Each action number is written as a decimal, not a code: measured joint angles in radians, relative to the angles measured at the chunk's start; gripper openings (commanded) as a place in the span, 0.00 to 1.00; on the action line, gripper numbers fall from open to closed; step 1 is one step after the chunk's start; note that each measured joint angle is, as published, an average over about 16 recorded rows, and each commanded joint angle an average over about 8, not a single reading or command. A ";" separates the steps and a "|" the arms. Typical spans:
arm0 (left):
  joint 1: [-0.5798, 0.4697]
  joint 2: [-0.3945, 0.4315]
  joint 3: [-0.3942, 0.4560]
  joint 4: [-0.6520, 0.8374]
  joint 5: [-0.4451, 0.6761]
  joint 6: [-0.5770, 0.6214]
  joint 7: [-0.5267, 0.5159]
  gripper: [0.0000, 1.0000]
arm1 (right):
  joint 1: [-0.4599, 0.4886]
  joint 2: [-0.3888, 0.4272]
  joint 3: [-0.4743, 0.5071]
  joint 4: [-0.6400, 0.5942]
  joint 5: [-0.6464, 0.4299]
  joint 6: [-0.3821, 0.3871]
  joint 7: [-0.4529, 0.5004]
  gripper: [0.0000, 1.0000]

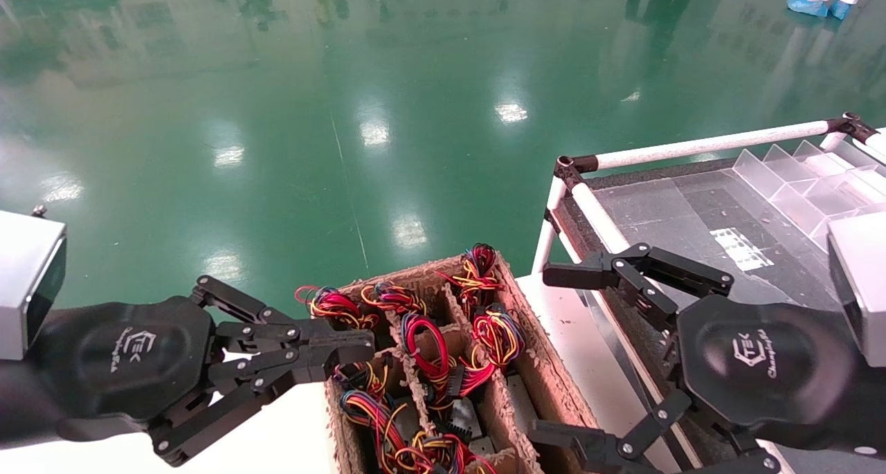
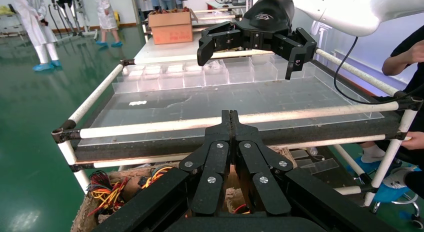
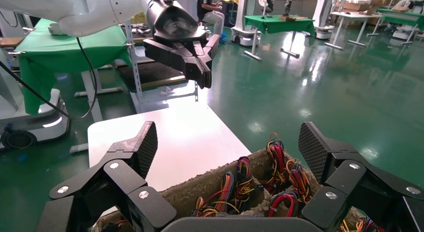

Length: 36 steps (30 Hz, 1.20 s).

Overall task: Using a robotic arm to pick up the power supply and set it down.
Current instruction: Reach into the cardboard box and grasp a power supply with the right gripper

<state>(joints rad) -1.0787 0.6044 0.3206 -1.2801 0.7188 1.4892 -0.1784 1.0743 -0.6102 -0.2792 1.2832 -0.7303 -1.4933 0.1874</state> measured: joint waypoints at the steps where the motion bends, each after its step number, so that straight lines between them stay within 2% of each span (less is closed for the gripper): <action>1: 0.000 0.000 0.000 0.000 0.000 0.000 0.000 0.87 | 0.000 0.000 0.000 0.000 0.000 0.000 0.000 1.00; 2: 0.000 0.000 0.000 0.000 0.000 0.000 0.000 0.98 | 0.000 0.000 0.000 0.000 0.000 0.000 0.000 1.00; 3: 0.000 0.000 0.000 0.000 0.000 0.000 0.000 1.00 | 0.000 0.000 0.000 0.000 0.000 0.000 0.000 1.00; 19: 0.000 0.000 0.000 0.001 0.000 0.000 0.000 1.00 | 0.005 -0.008 -0.017 -0.018 -0.046 0.032 0.008 1.00; 27: -0.001 0.000 0.001 0.001 0.000 0.000 0.001 1.00 | 0.043 -0.032 -0.073 -0.047 -0.172 0.094 0.053 1.00; 36: -0.001 0.000 0.001 0.001 -0.001 0.000 0.001 1.00 | 0.133 -0.095 -0.177 -0.119 -0.361 0.134 0.158 1.00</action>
<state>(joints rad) -1.0795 0.6041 0.3220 -1.2793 0.7180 1.4891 -0.1775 1.2076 -0.7050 -0.4562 1.1639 -1.0913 -1.3592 0.3451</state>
